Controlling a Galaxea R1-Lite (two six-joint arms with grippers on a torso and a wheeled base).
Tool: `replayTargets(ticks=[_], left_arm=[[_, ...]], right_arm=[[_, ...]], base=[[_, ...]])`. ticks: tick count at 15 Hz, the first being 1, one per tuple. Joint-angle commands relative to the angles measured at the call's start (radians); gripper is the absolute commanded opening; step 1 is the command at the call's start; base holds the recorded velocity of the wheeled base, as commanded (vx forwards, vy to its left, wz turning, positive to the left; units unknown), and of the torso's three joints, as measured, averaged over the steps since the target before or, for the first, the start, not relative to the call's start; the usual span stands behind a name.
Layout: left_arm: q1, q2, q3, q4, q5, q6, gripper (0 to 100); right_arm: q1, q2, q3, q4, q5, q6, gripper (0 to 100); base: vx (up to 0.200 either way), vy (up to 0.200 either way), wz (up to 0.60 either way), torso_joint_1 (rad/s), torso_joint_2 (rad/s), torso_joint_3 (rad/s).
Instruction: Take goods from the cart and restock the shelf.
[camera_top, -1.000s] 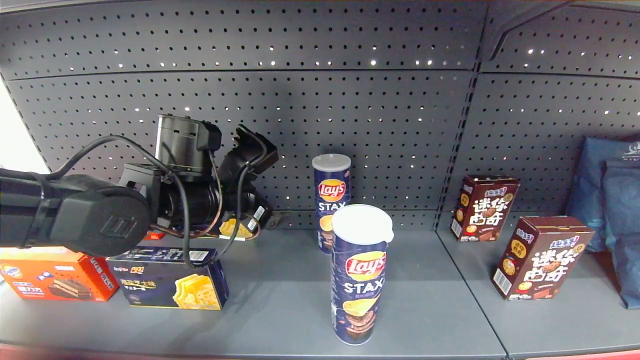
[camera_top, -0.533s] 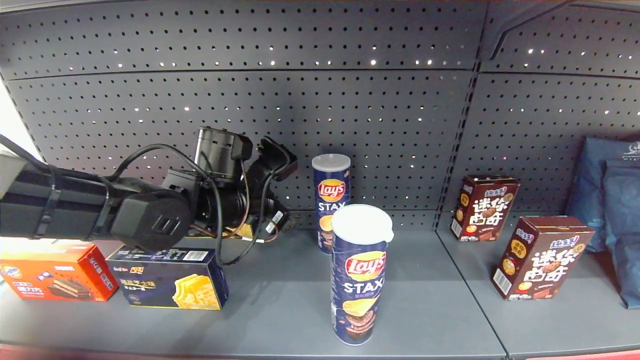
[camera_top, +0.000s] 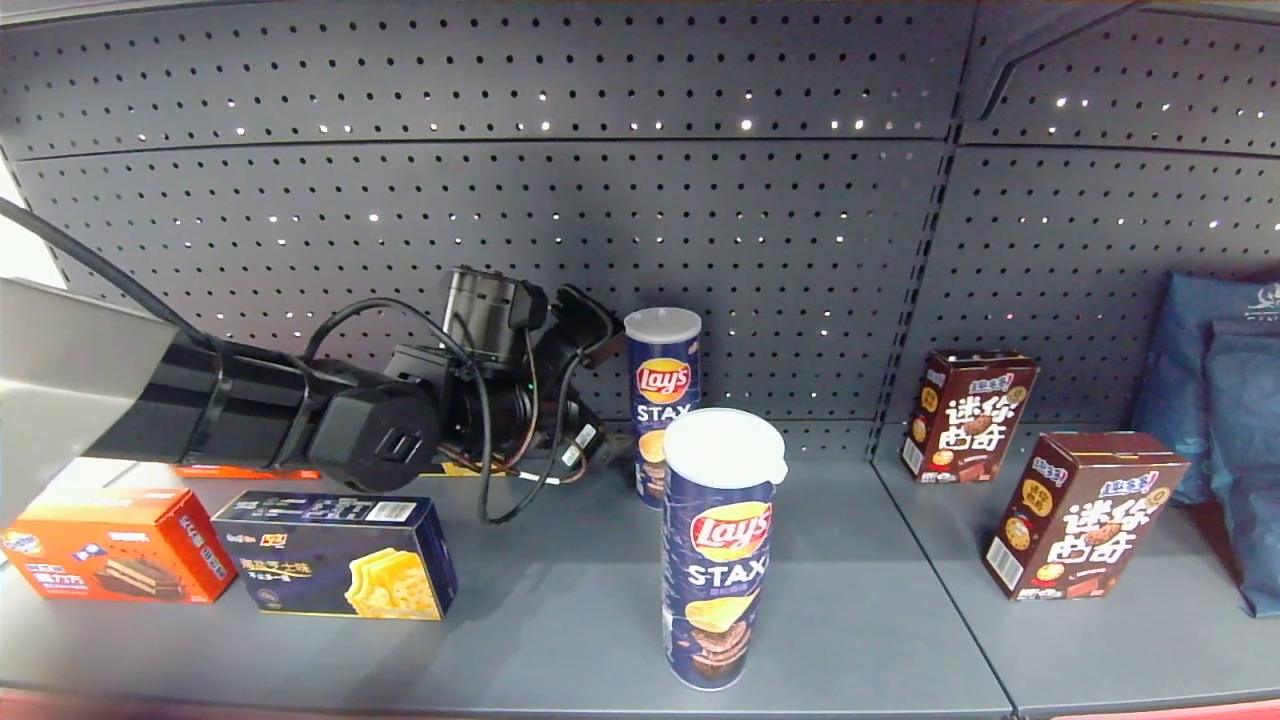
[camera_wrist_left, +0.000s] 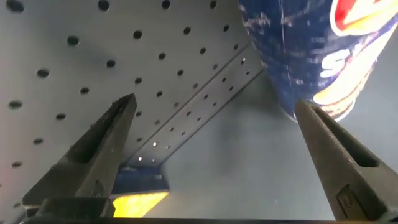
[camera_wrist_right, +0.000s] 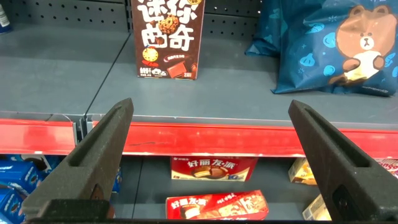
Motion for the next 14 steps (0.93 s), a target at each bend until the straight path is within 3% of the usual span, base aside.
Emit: replayTargets(ticks=[1, 14], left_arm=[[0.0, 0.022, -0.013, 0.0, 0.0, 0.0, 100], [-0.023, 0.064, -0.056, 0.0, -0.002, -0.003, 100]], right_arm=[[0.001, 0.002, 0.0, 0.0, 0.0, 0.0, 100], [0.001, 0.002, 0.0, 0.0, -0.001, 0.001, 100]], base=[[0.0, 0.0, 0.0, 0.0, 0.0, 0.0], [0.0, 0.0, 0.0, 0.0, 0.0, 0.0]])
